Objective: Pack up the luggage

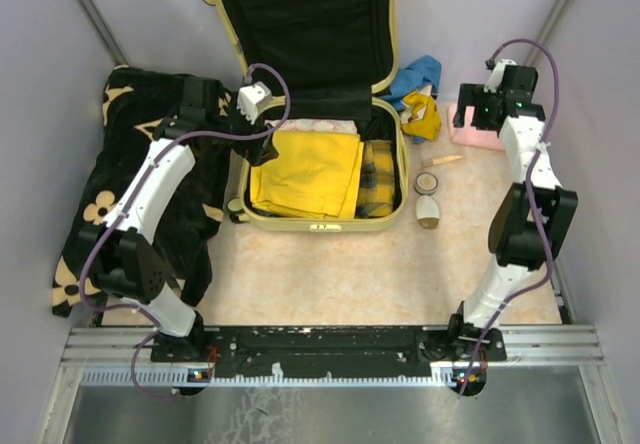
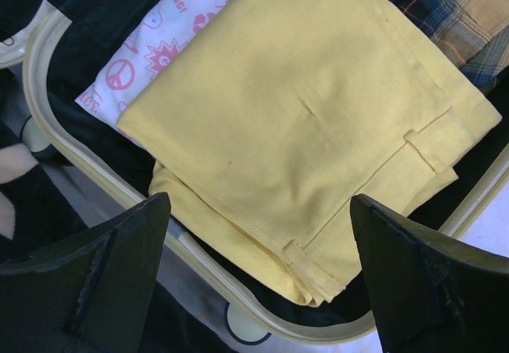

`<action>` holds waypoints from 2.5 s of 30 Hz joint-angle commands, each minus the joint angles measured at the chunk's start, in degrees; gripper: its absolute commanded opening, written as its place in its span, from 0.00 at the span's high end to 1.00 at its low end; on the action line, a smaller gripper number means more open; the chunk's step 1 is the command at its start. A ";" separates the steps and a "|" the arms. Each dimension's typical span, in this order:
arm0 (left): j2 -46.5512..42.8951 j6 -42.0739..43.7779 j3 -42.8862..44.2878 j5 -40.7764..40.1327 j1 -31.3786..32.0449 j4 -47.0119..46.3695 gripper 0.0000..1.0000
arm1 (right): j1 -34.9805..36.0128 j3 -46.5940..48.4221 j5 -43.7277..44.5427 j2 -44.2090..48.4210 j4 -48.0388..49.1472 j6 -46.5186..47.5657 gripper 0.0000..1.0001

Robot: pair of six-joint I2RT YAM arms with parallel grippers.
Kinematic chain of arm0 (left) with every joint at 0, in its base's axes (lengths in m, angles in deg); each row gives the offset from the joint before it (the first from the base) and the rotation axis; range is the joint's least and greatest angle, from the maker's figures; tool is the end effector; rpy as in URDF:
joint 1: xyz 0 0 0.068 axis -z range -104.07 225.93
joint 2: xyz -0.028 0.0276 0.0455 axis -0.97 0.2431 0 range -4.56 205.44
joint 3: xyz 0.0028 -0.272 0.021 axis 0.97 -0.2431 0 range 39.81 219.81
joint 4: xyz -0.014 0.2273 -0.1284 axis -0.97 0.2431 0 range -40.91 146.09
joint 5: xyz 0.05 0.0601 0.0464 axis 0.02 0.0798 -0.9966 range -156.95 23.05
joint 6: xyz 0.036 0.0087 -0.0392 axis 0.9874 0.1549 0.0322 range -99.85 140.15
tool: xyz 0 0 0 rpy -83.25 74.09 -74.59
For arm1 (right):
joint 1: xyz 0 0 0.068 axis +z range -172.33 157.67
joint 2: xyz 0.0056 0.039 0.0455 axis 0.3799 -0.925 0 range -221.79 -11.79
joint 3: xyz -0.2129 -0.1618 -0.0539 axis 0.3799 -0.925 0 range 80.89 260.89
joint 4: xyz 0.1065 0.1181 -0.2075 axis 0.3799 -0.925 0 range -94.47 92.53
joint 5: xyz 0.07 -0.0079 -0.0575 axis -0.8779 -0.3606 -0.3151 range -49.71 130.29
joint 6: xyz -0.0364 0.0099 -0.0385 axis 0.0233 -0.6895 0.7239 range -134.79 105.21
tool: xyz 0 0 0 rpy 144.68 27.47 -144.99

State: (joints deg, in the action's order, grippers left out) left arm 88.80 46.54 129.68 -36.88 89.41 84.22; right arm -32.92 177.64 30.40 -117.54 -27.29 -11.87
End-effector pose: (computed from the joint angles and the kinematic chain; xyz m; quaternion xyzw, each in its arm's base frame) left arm 0.3513 -0.1026 0.3566 0.4024 0.7798 -0.1852 0.4423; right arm 0.4218 -0.0726 0.3200 0.0229 0.8991 0.0266 0.4364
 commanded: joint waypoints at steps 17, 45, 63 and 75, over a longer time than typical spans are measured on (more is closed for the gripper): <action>11.94 1.78 10.33 -4.83 -2.25 2.38 0.00 | -0.50 40.21 5.79 -39.81 -5.92 3.68 0.08; 18.13 1.11 15.47 -2.46 -2.39 3.93 0.00 | -0.49 16.63 0.89 -20.46 -7.64 13.95 0.16; 17.73 0.20 15.51 -2.30 -2.38 4.75 0.00 | 1.03 13.53 9.74 -30.07 -5.05 16.89 0.27; 17.04 -0.12 16.19 -2.12 -2.39 4.54 0.01 | -6.49 20.94 -3.19 -28.15 -10.64 5.16 1.00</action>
State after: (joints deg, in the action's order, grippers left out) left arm 106.72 46.91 144.06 -39.90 87.40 88.60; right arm -34.91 197.29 32.48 -148.27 -35.80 -0.38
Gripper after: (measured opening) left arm 0.988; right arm 0.025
